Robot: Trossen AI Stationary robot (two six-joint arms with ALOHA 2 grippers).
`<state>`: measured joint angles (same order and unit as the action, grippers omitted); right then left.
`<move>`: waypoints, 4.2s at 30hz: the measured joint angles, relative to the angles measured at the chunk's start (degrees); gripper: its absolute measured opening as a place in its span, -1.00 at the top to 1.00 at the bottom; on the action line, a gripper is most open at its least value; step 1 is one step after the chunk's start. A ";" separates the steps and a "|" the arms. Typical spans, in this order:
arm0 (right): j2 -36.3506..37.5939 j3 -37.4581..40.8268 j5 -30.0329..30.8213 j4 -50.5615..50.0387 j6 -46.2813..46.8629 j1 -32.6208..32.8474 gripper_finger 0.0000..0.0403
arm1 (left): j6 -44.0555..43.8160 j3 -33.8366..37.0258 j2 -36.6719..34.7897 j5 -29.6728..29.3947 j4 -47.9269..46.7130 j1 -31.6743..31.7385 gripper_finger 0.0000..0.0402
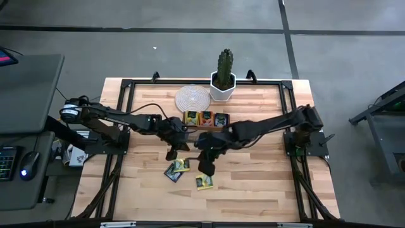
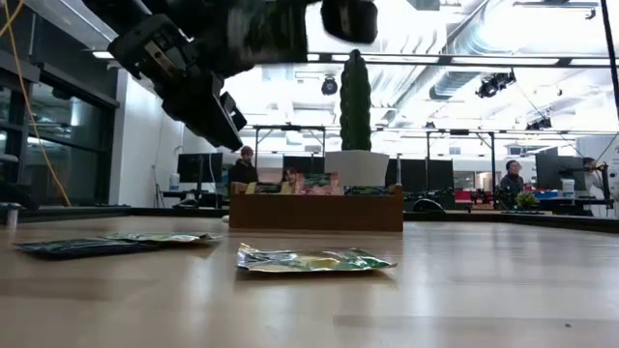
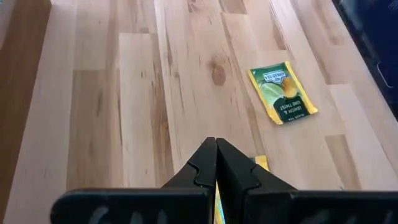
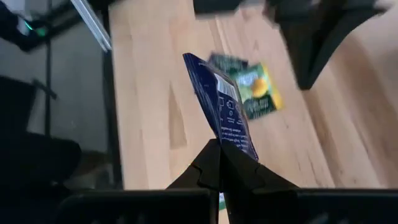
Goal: Pick & Place Tea
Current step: Put the purple tea bag into the right section of the wooden organizer
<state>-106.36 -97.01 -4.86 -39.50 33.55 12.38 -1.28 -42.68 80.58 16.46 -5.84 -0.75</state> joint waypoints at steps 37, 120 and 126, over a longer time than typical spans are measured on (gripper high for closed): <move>28.09 54.96 29.21 84.63 -1.96 6.30 1.00 | 11.57 -0.02 -11.87 -6.09 22.02 0.03 1.00; 27.97 59.69 21.33 88.51 -1.22 3.00 1.00 | -6.36 -0.02 -5.70 -4.27 45.17 0.00 -0.02; 27.97 59.69 21.20 88.48 -1.01 2.58 1.00 | -6.38 -0.02 -5.70 -4.17 45.13 0.00 -0.02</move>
<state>-78.39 -37.32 16.34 48.98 32.54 14.96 -7.66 -42.70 74.87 12.28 39.29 -0.75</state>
